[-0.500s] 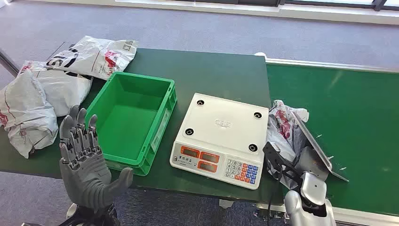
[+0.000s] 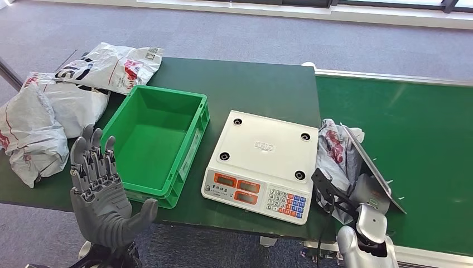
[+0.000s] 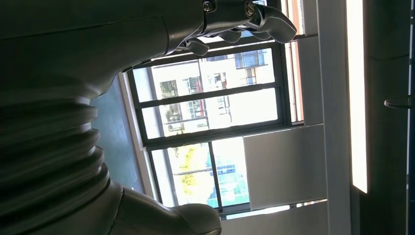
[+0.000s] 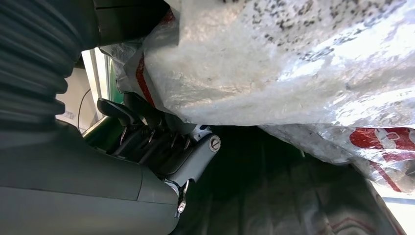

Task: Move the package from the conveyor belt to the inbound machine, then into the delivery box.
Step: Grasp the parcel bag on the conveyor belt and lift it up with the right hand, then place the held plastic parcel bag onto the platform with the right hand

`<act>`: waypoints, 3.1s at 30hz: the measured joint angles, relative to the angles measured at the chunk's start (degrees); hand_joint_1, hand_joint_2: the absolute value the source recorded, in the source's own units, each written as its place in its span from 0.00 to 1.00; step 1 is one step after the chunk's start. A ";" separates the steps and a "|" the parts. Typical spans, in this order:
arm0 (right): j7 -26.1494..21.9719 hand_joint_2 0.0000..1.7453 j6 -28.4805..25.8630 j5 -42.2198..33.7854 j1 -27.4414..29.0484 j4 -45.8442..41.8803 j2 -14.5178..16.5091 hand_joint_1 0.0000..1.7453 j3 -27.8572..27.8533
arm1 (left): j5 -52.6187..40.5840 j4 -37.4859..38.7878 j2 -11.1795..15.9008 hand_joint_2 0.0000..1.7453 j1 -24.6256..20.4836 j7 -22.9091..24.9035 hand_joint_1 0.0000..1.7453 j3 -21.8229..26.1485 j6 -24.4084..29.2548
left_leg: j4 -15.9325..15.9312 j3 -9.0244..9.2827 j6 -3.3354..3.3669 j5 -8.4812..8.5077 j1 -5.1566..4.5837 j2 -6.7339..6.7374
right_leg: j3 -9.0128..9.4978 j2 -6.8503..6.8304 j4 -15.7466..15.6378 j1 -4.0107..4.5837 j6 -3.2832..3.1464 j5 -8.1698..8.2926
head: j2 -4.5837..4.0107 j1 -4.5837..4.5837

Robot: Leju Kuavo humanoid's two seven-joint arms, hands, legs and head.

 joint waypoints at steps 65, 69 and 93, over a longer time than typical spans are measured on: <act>-24.34 1.00 -32.50 -1.11 -4.98 -25.57 9.51 1.00 19.80 | 3.61 11.45 2.05 1.00 -9.08 -0.52 0.00 -4.17 1.38 | 0.02 -0.36 -0.27 0.35 0.02 -0.07 | -0.55 -0.19 0.31 0.10 -0.29 0.17 | 0.00 -0.09; -23.52 1.00 -32.13 -1.16 -5.53 -24.26 9.49 1.00 19.78 | 3.41 11.45 2.05 1.00 -8.99 -0.52 0.00 -4.17 1.55 | 0.02 -0.37 -0.27 0.35 0.02 -0.07 | -0.54 -0.19 0.32 0.11 -0.30 0.17 | 0.00 -0.08; -22.26 1.00 -32.20 -0.59 -8.64 -15.96 9.49 1.00 18.12 | 3.26 11.45 1.97 1.00 -8.96 -0.52 0.00 -4.17 1.20 | 0.02 -0.36 -0.31 0.41 0.02 -0.09 | -0.53 -0.21 0.31 0.11 -0.30 0.19 | 0.00 -0.09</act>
